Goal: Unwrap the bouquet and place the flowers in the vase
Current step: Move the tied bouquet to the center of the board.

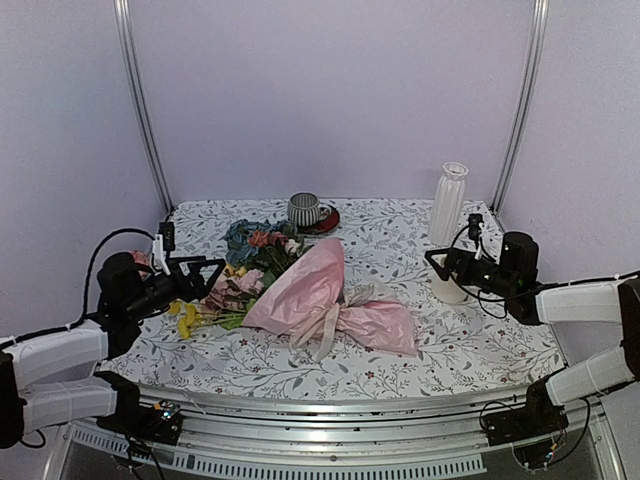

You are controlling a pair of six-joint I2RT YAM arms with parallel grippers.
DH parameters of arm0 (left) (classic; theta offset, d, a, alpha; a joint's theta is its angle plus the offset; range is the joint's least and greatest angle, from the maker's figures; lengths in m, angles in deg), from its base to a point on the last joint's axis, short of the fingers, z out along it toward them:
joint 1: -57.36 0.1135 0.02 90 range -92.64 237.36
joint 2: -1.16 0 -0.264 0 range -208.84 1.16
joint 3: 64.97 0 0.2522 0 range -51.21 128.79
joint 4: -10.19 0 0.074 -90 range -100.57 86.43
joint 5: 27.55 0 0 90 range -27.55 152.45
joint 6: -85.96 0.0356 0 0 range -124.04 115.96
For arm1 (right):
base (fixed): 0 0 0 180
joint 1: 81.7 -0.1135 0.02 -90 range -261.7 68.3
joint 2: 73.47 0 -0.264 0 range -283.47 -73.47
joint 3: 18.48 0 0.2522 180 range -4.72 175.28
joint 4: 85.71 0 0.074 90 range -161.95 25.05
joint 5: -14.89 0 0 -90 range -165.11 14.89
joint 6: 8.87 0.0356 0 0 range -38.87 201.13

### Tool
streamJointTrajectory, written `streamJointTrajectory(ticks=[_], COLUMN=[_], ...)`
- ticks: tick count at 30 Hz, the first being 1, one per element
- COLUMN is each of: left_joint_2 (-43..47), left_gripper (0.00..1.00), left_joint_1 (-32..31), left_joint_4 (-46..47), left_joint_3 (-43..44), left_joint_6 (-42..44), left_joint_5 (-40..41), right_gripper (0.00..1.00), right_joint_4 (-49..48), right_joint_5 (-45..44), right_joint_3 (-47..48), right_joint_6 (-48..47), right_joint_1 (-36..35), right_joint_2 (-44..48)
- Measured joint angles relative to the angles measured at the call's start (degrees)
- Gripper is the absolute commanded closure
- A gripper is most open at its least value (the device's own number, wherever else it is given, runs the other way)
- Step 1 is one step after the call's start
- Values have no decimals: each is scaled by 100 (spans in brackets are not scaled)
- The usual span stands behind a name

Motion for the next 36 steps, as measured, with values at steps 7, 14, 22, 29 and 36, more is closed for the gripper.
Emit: streamJointTrajectory(ticks=[7,14,22,29,36], left_joint_2=[901,1672,1316,332,-627], left_gripper=[9,9,9,9,7], left_joint_1=[-920,-2149,-2708,-3042,-3423], left_joint_4=[-573,-881,-909,-885,-538], left_joint_3=[-358,-944,-1139,-1080,-870], left_joint_6=[-667,-1266,-1547,-1589,-1801], left_joint_5=[55,693,1307,1714,1982], right_gripper=[0,2,4,5,5], right_joint_4=[188,245,358,651,962], right_joint_5=[-223,-542,-101,-232,-181], right_joint_3=[365,337,367,535,960], right_joint_6=[-651,-678,-907,-1110,-1368], right_joint_1=[-743,-745,-789,-887,-1259], right_joint_2=[-98,-4,-186,-275,-815])
